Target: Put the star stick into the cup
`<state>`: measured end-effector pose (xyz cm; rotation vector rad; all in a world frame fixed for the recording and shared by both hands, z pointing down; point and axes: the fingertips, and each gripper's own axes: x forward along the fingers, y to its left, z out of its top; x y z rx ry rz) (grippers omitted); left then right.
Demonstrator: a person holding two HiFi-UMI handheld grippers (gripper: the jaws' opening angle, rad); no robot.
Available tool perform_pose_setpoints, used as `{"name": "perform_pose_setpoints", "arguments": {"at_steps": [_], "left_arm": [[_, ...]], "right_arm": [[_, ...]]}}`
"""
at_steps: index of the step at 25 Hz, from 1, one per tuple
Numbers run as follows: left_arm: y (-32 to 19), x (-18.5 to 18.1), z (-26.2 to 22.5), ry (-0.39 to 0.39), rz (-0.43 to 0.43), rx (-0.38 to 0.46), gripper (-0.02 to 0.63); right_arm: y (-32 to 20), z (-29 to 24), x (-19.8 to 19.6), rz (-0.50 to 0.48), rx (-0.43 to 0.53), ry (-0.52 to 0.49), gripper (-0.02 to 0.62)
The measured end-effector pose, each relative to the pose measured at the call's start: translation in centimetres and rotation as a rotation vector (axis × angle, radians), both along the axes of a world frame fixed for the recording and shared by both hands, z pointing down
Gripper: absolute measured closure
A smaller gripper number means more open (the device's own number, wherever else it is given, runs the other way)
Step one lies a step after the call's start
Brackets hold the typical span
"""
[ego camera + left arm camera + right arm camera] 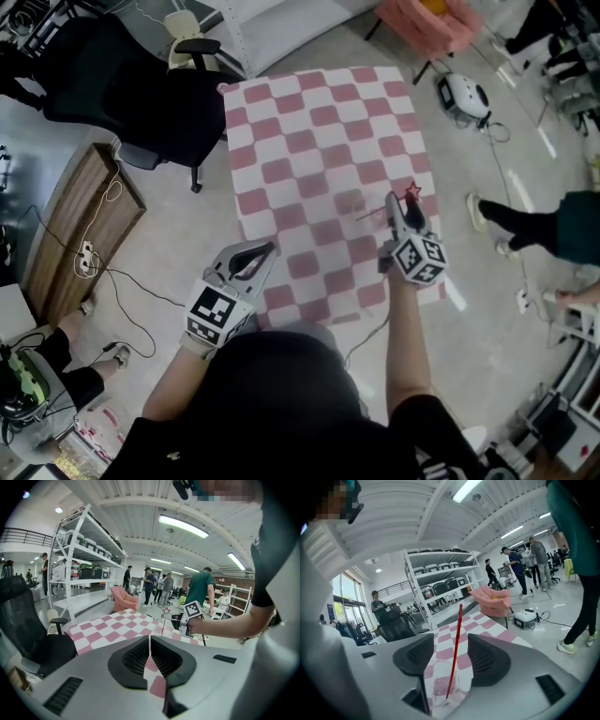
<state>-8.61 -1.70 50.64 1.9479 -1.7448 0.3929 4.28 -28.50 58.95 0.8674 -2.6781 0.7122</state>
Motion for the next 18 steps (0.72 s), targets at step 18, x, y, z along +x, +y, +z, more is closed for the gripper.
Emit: {"name": "perform_pose_setpoints", "arguments": {"at_steps": [18], "left_arm": [[-2.6, 1.5, -4.2, 0.032, 0.215, 0.119, 0.561]], "right_arm": [[7.8, -7.9, 5.4, 0.156, 0.059, -0.012, 0.413]]}}
